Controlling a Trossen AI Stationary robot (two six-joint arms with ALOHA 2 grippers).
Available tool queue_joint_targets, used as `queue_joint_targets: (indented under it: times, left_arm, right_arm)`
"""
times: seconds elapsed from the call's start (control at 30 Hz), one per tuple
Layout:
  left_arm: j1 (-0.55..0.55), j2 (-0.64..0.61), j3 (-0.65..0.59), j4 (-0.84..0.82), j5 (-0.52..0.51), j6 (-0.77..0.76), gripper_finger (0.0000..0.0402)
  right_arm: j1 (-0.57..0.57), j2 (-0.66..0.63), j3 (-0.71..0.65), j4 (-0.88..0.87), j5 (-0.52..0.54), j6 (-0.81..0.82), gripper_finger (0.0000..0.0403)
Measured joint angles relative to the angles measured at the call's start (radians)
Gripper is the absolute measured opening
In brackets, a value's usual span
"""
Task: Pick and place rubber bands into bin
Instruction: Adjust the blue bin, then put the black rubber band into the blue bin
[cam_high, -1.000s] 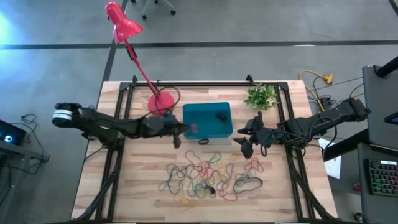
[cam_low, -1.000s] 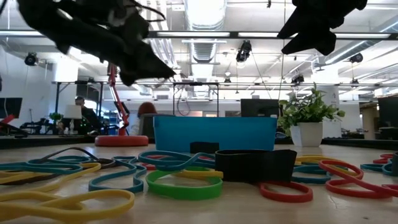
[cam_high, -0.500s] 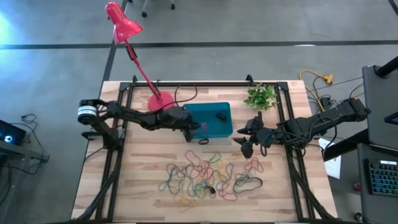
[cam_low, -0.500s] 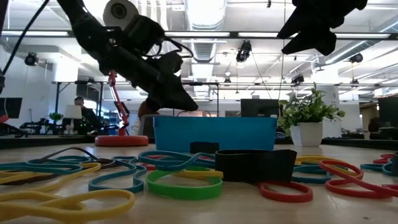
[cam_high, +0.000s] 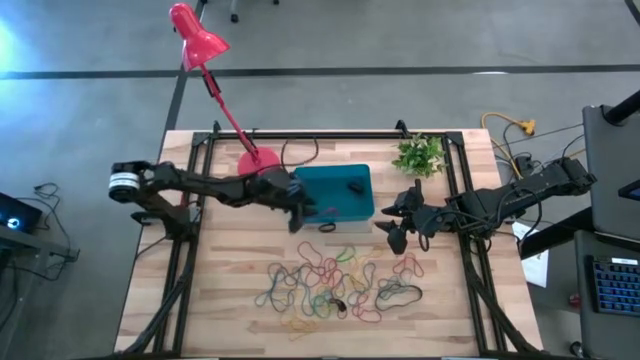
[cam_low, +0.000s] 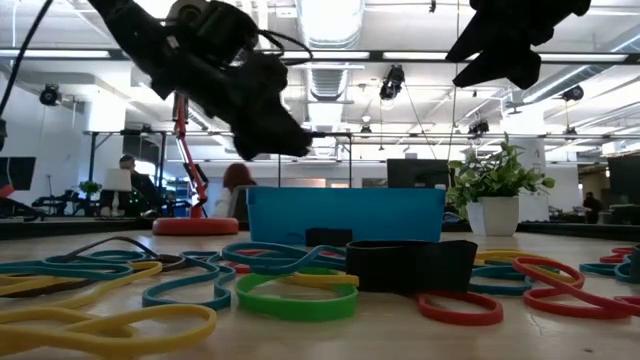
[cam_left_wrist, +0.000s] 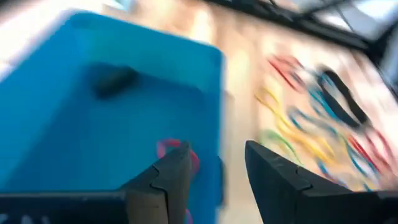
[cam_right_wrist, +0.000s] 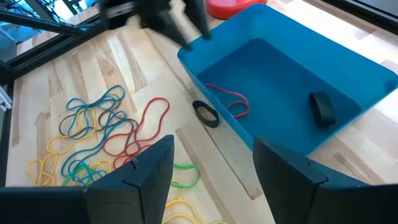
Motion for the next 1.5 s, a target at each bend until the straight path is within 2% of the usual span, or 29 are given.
queue_joint_targets:
  times: [0.1,0.2,0.37,0.7,0.97,1.07,1.17,1.23,1.43,1.5]
  left_arm:
    - [-0.034,-0.042,-0.006,-0.11,0.071,0.072,0.0137]
    - [-0.069,-0.055,-0.006,-0.204,0.074,0.138,0.0137]
    - [-0.079,-0.022,-0.008,-0.277,-0.011,0.164,0.0137]
    - [-0.078,0.069,0.009,-0.246,-0.058,0.165,0.0137]
    - [-0.049,0.082,0.014,-0.154,-0.183,0.164,0.0137]
    - [-0.03,0.082,0.016,-0.143,-0.141,0.164,0.0137]
    - [-0.031,0.075,0.024,-0.142,-0.021,0.167,0.0137]
    - [-0.045,0.075,0.031,-0.137,0.024,0.175,0.0137]
    - [-0.092,0.075,0.049,-0.139,0.042,0.246,0.0137]
    - [-0.1,0.087,0.062,-0.13,0.014,0.26,0.0137]
  right_arm:
    - [0.0,0.0,0.0,-0.001,0.0,-0.015,0.0205]
    - [0.0,0.0,-0.001,-0.001,0.0,-0.03,0.0205]
    - [0.0,0.0,-0.006,-0.001,0.022,-0.035,0.0205]
    - [0.0,0.0,-0.006,0.004,0.026,-0.031,0.0206]
    - [0.0,0.0,-0.006,0.006,0.026,-0.026,0.0205]
    - [0.0,0.0,-0.006,0.007,0.026,-0.023,0.0206]
    - [0.0,0.0,-0.006,0.007,0.026,-0.015,0.0205]
    - [0.0,0.0,-0.006,0.007,0.026,-0.012,0.0205]
    - [0.0,0.0,-0.006,0.007,0.026,-0.021,0.0205]
    - [0.0,0.0,-0.006,0.007,0.027,-0.027,0.0205]
